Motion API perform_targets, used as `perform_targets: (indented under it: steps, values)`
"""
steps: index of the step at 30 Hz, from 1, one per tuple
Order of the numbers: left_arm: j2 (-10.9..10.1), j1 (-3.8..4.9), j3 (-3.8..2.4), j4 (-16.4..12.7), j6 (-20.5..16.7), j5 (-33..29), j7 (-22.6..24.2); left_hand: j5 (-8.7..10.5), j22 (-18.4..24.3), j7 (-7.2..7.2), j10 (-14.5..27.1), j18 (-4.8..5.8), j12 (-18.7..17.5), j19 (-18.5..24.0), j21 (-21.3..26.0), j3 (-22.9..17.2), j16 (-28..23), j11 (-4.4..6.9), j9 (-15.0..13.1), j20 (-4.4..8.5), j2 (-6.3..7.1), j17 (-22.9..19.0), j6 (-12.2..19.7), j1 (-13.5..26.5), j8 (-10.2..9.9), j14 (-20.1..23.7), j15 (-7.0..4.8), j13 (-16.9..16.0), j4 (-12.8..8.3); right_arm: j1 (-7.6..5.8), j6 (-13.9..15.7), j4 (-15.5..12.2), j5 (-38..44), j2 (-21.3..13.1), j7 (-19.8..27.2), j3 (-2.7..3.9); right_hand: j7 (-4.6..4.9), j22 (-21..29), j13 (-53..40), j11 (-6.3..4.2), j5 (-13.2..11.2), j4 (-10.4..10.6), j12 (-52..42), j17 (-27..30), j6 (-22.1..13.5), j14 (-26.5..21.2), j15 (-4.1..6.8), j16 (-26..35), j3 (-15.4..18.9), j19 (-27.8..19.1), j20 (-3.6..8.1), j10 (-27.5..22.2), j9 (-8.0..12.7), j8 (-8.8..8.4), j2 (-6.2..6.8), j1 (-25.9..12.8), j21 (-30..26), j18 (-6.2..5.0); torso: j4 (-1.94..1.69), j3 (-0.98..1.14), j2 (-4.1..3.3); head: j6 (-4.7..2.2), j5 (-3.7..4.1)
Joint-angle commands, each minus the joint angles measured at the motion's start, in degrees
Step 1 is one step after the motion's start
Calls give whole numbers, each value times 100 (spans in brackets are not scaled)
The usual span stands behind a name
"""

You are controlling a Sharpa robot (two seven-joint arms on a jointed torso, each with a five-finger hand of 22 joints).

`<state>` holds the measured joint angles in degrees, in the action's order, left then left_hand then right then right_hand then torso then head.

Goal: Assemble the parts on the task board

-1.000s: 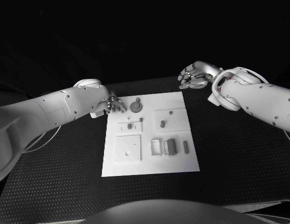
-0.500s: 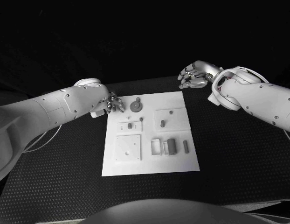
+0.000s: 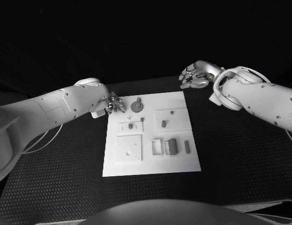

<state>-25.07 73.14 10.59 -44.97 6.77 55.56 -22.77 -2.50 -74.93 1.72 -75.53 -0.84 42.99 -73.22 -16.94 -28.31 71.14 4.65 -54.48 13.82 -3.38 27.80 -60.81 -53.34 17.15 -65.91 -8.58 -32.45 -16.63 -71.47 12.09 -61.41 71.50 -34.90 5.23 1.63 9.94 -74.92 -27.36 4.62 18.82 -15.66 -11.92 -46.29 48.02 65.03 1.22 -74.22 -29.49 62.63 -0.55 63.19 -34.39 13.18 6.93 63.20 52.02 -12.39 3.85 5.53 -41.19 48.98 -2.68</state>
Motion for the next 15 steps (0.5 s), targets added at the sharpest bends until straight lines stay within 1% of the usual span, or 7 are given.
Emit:
perform_targets:
  steps: [1, 4, 6, 11, 13, 15]
  values:
    - [-56, 4, -2, -76, 37, -251, 59, -26, -137, 103, 428, 84, 50, -65, -59, -67, 46, -143, -26, 6, -23, -9, -226, -100, 37, -24, -20, 6, -1, 1, -70, 0, 0, -6, 20, 3, 99, -100, -6, 53, 37, 30, 33, 8, -66, -51, -1, -22, 16, -6, 54, 75, -9, 39, -24, -35, 4, -261, -2, -1, 1, 6, 2]
    - [-156, 5, -5, -198, 78, -418, 20, -26, -139, 87, 396, 82, 73, -92, -93, -140, 78, -126, -39, 19, -7, -15, -261, -126, 49, -49, -37, 6, -1, 1, -71, -3, 0, -23, 17, 3, 99, -100, -7, 53, 37, 31, 33, 8, -66, -51, -1, -23, 16, -6, 54, 75, -9, 39, -24, -36, 4, -261, -5, 0, 5, 9, 4]
    - [-257, 9, -8, -332, 107, -542, -44, -28, -140, 67, 358, 82, 99, -122, -129, -260, 113, -107, -49, 33, 18, -20, -303, -173, 63, -80, -57, 5, 5, 1, -73, -2, 0, -32, 15, 3, 99, -100, -7, 53, 37, 32, 33, 8, -66, -51, -1, -23, 16, -6, 54, 75, -9, 39, -24, -37, 4, -261, -11, -3, 5, 12, 3]
    - [-553, 38, -24, -773, 63, -765, -155, -36, -143, 41, 306, 84, 140, -135, -195, -448, 180, -81, -55, 46, 59, -33, -370, -148, 70, -114, -73, 11, 1, 1, -71, 7, 0, -48, 10, 3, 98, -100, -7, 53, 37, 33, 34, 9, -66, -51, -1, -23, 16, -6, 54, 75, -9, 39, -24, -38, 4, -261, -18, -7, 9, 16, 7]
    - [-693, 50, -28, -990, -22, -873, -192, -38, -144, 36, 298, 84, 146, -138, -211, -478, 193, -76, -56, 51, 66, -36, -384, -145, 72, -119, -77, 13, -1, 1, -71, 9, 0, -54, 8, 3, 98, -100, -7, 53, 37, 34, 34, 9, -66, -51, -1, -23, 16, -6, 54, 75, -9, 39, -24, -39, 3, -261, -17, -7, 9, 9, -6]
    - [-826, 67, -28, -1207, -153, -945, -218, -43, -143, 31, 289, 84, 153, -140, -225, -510, 203, -71, -56, 55, 69, -40, -396, -145, 72, -123, -82, 15, -3, 1, -71, 16, 0, -62, 8, 3, 98, -100, -7, 53, 36, 35, 34, 9, -66, -51, -1, -23, 16, -6, 54, 75, -9, 39, -23, -40, 3, -261, -23, -9, 9, 8, -3]
